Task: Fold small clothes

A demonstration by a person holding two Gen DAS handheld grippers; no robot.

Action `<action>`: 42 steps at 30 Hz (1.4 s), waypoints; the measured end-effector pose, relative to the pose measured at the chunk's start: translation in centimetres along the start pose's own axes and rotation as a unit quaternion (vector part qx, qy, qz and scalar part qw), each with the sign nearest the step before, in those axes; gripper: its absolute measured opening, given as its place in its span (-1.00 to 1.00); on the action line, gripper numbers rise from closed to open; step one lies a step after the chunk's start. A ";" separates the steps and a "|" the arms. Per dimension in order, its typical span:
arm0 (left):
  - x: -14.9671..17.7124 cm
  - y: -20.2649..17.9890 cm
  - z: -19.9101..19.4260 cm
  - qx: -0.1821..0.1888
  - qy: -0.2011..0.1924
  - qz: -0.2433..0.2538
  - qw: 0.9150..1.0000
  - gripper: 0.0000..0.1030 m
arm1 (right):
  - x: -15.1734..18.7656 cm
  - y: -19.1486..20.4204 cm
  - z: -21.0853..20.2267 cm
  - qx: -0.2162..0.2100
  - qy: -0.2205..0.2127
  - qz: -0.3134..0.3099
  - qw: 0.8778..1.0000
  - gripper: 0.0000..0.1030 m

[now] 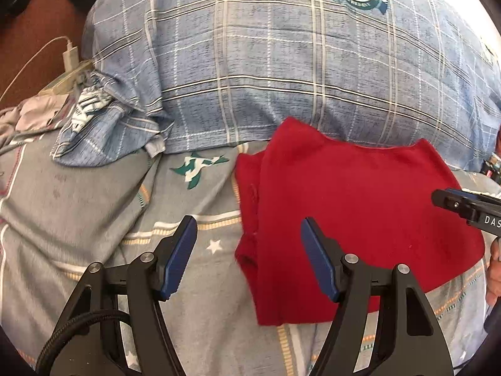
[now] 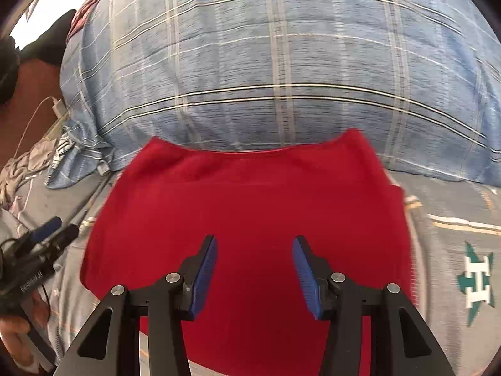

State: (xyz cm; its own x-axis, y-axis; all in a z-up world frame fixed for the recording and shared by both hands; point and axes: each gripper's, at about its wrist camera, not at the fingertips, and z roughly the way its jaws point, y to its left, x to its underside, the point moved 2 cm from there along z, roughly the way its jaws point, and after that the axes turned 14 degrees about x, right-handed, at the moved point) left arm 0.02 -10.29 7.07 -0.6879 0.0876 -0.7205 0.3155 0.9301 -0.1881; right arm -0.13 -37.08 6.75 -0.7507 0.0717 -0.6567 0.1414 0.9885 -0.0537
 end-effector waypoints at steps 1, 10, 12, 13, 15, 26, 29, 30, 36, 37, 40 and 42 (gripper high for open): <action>0.1 0.2 0.0 0.000 -0.001 -0.006 1.000 0.34 | -0.1 0.7 0.0 -0.003 0.000 -0.003 1.000 -0.08; 1.0 2.6 2.1 -0.007 0.007 -0.043 0.999 0.34 | -2.1 7.5 1.5 -0.037 -0.014 -0.054 0.998 -0.07; 1.0 2.9 2.3 -0.010 0.008 -0.044 0.999 0.34 | -2.6 9.0 2.1 -0.034 -0.016 -0.068 0.997 -0.07; 1.0 3.1 2.4 -0.013 0.008 -0.041 0.999 0.34 | -3.0 9.8 2.6 -0.036 -0.019 -0.072 0.997 -0.07; 0.8 3.3 2.5 -0.016 0.007 -0.040 0.999 0.34 | -3.8 11.4 3.6 -0.035 -0.023 -0.080 0.996 -0.07; 0.4 3.2 3.2 -0.013 0.015 -0.020 1.000 0.34 | -7.8 17.7 9.3 -0.001 -0.015 -0.109 0.994 -0.11; 0.3 3.2 3.2 -0.012 0.016 -0.018 1.000 0.34 | -8.7 18.6 10.9 0.009 -0.005 -0.106 0.994 -0.11; 0.3 3.2 3.2 -0.012 0.016 -0.019 1.000 0.34 | -8.8 18.8 11.4 0.013 -0.002 -0.107 0.994 -0.11; 0.3 3.4 3.2 -0.015 0.017 -0.021 1.000 0.34 | -8.5 19.8 14.2 0.030 0.024 -0.115 0.993 -0.11; 0.2 3.5 3.3 -0.015 0.017 -0.021 1.000 0.34 | -8.5 19.9 14.3 0.030 0.023 -0.115 0.993 -0.11; 0.3 3.5 3.4 -0.014 0.020 -0.020 0.999 0.34 | -8.5 19.7 14.3 0.027 0.023 -0.109 0.993 -0.09; 0.3 3.7 3.4 -0.012 0.022 -0.021 0.999 0.34 | -8.5 19.1 13.5 0.026 0.019 -0.102 0.994 -0.08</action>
State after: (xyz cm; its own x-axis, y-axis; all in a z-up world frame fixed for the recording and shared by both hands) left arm 3.20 -8.08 3.87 -0.7283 0.0623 -0.6824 0.2690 0.9419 -0.2012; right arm 17.67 -20.64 1.14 -0.7913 -0.1239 -0.5987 0.0155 0.9749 -0.2222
